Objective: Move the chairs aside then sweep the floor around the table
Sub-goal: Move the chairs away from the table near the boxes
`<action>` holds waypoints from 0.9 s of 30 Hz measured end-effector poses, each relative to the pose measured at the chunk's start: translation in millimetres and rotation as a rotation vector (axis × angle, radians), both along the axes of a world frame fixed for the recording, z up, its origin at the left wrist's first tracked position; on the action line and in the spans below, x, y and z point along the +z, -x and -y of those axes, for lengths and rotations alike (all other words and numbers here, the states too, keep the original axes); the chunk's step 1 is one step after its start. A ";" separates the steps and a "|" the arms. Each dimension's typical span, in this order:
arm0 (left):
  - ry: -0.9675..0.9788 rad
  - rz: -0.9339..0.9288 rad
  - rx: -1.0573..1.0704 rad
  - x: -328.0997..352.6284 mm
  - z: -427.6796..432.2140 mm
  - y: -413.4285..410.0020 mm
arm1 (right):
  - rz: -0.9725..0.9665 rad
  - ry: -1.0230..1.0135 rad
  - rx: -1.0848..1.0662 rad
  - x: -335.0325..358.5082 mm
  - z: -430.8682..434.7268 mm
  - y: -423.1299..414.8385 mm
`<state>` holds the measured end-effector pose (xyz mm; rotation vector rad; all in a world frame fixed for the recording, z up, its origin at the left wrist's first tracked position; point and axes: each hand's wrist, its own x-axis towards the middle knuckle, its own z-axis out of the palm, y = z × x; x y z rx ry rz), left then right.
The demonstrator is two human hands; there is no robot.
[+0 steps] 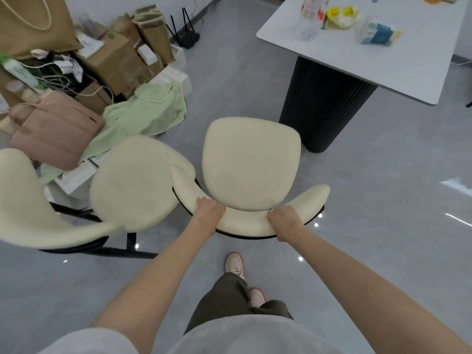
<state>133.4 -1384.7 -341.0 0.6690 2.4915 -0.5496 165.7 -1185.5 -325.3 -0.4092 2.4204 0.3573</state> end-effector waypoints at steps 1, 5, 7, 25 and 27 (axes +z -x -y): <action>0.010 0.005 0.008 1.1 1.2 -12.3 | -0.003 0.006 0.008 0.4 0.6 -9.7; 0.046 0.050 0.028 1.5 9.7 -55.6 | 0.012 0.024 0.041 0.1 5.5 -45.2; 0.057 0.063 0.031 1.9 13.8 -76.3 | 0.026 0.038 0.050 -0.4 7.8 -65.4; 0.052 0.092 -0.179 6.6 87.9 -189.6 | 0.057 0.013 -0.072 4.1 84.1 -200.2; 0.055 0.089 -0.204 9.5 111.1 -201.7 | 0.056 0.011 -0.084 6.7 109.2 -217.1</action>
